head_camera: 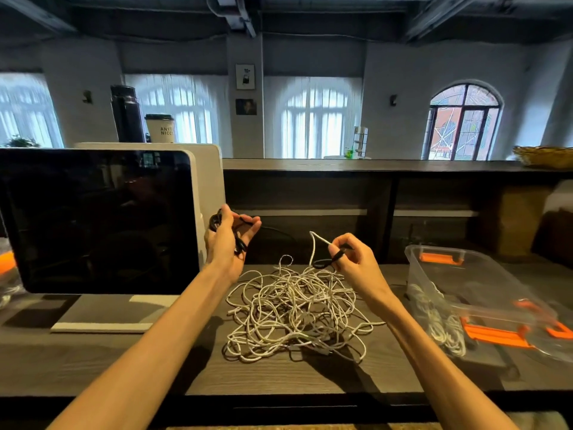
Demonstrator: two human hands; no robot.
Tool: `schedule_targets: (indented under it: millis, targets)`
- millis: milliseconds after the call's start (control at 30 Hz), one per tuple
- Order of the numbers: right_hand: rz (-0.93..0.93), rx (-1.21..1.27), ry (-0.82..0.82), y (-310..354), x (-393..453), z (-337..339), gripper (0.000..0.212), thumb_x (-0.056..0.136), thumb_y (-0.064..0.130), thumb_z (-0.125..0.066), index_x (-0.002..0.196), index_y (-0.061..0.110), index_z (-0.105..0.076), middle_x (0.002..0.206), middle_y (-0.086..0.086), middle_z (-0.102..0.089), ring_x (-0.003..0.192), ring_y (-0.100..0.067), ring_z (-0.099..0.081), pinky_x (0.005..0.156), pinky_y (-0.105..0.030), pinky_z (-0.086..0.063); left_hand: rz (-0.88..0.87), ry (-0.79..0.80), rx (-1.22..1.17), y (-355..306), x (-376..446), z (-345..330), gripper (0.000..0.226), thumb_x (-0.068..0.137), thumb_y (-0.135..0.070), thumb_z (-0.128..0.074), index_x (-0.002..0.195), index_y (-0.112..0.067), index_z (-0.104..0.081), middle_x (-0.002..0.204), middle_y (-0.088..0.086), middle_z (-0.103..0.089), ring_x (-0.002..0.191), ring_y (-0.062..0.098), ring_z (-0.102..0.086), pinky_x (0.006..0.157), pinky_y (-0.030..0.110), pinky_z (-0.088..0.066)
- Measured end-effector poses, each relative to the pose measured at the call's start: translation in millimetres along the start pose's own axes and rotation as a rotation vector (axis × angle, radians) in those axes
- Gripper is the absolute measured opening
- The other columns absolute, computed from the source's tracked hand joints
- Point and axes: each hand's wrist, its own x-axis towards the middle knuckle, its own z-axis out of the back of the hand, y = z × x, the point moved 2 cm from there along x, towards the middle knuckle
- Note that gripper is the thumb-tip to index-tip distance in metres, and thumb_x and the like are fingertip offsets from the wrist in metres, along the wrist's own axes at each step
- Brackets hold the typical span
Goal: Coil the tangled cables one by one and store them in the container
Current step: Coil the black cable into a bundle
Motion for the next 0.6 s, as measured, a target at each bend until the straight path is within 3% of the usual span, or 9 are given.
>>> schedule_targets:
  millis: [167,300,400,467,533,600]
  targets:
    - [-0.107,-0.008,-0.166,-25.3,-2.4,6.0,0.017,0.104,0.021,-0.055,0.098,0.018,-0.071,0.086,-0.004,-0.068,0.07,-0.012,-0.055,0.062,-0.025,-0.043,-0.309,0.156,0.396,-5.2,-0.8,-12.9,0.027,0.106,-0.029,-0.049,0.097,-0.005,-0.058,0.081,0.009,-0.063,0.088,0.02,-0.069,0.089,0.035,-0.059]
    - [-0.163,0.088,-0.247,-30.3,-2.4,11.5,0.021,0.105,0.021,-0.051,0.1,0.019,-0.072,0.076,0.001,-0.058,0.064,-0.009,-0.047,0.056,-0.023,-0.035,-0.499,0.286,0.7,-2.0,-4.4,-13.1,0.026,0.102,-0.037,-0.05,0.092,-0.013,-0.058,0.084,0.007,-0.063,0.092,0.019,-0.068,0.095,0.035,-0.056]
    - [-0.148,0.11,-0.247,-30.3,-2.6,12.2,0.021,0.105,0.022,-0.052,0.099,0.021,-0.072,0.075,0.002,-0.058,0.063,-0.009,-0.046,0.054,-0.023,-0.035,-0.5,0.327,0.752,2.9,-8.0,-13.3,0.025,0.103,-0.033,-0.05,0.092,-0.013,-0.059,0.082,0.005,-0.065,0.091,0.015,-0.068,0.094,0.032,-0.055]
    - [-0.161,0.038,-0.168,-27.5,-2.1,9.9,0.019,0.104,0.026,-0.055,0.1,0.024,-0.073,0.082,0.004,-0.067,0.071,-0.009,-0.056,0.06,-0.023,-0.041,-0.452,0.346,0.697,3.8,-11.3,-18.0,0.022,0.105,-0.025,-0.049,0.09,-0.011,-0.059,0.082,0.007,-0.065,0.089,0.013,-0.068,0.092,0.031,-0.057]
    - [-0.196,-0.199,-0.07,-24.7,-1.1,8.3,0.019,0.102,0.037,-0.058,0.105,0.028,-0.075,0.094,0.008,-0.071,0.083,-0.008,-0.063,0.071,-0.027,-0.047,-0.39,0.362,0.621,2.5,-15.7,-24.6,0.022,0.105,-0.023,-0.049,0.089,-0.012,-0.059,0.082,0.01,-0.065,0.089,0.019,-0.069,0.088,0.032,-0.059]
    - [-0.162,-0.389,-0.088,-16.1,-0.7,7.2,0.025,0.1,0.046,-0.059,0.114,0.031,-0.073,0.11,0.006,-0.067,0.093,-0.008,-0.064,0.084,-0.033,-0.052,-0.311,0.374,0.554,-0.6,-20.8,-30.1,0.023,0.104,-0.026,-0.049,0.089,-0.012,-0.059,0.081,0.01,-0.067,0.088,0.023,-0.071,0.084,0.033,-0.06]
